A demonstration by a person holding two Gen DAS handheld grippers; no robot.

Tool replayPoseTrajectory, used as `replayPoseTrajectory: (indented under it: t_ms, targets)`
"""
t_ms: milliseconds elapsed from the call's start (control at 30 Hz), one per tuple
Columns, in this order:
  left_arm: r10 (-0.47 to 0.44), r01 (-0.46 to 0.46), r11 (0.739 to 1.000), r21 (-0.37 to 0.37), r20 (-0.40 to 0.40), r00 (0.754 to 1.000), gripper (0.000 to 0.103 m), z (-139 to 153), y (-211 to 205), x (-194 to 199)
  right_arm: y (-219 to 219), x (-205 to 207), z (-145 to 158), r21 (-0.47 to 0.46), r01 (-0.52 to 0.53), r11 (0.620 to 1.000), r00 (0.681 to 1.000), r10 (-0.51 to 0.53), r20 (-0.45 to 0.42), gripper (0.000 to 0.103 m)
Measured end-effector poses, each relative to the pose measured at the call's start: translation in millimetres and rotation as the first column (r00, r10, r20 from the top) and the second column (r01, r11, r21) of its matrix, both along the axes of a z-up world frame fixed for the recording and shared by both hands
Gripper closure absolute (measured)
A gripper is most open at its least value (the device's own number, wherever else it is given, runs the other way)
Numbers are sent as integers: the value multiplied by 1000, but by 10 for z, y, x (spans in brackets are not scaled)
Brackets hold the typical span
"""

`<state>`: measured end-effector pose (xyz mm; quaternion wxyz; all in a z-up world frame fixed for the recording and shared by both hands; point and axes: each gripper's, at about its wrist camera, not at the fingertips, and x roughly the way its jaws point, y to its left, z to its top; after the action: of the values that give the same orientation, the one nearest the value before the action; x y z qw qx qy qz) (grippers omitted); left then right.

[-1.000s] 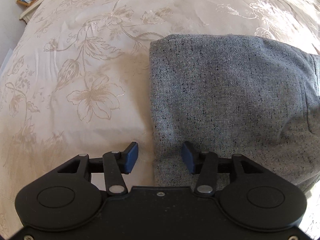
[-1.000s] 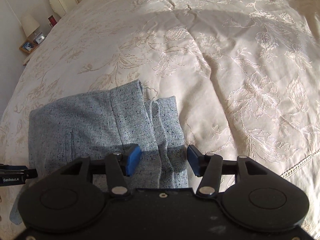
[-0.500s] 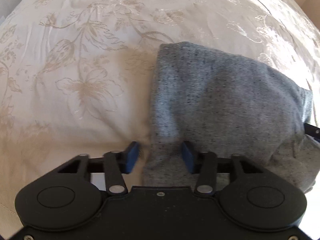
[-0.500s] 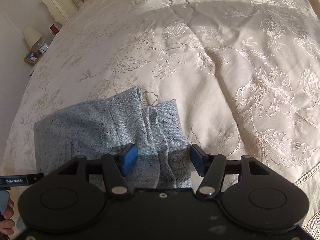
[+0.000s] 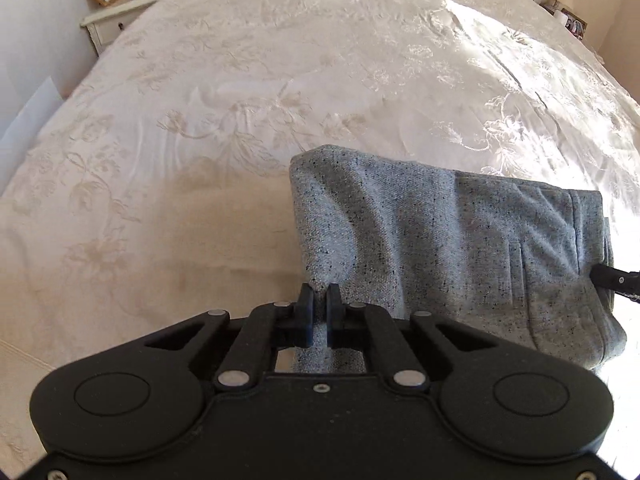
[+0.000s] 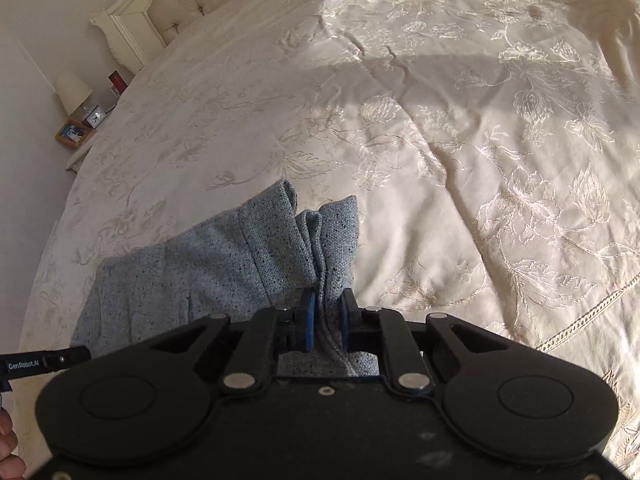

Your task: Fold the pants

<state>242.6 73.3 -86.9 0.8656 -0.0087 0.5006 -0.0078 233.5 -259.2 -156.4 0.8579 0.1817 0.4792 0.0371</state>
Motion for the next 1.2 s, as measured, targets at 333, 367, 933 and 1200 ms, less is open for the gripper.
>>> replayPoseTrajectory:
  t_ms: [333,367,933,1200]
  targets:
    - [164,-162,982,100,-11,986,94,166,1240,-272,1168,-122,280,90,-182,979,983,182,12,92]
    - [190,-186,974,126,-21,982,89,126,1364,-257,1339,-117,301,97,-209,973,978,208,17,93]
    - [306,-307,948,85,25,952,86,337,1651,-757,2226,-614,702,-95,-292,952,952,299,64,74]
    - [268,-268,960,84,13,963,84,483,1248,-1069,2270,-1135,938,-140,-325,935,938,338,80,69]
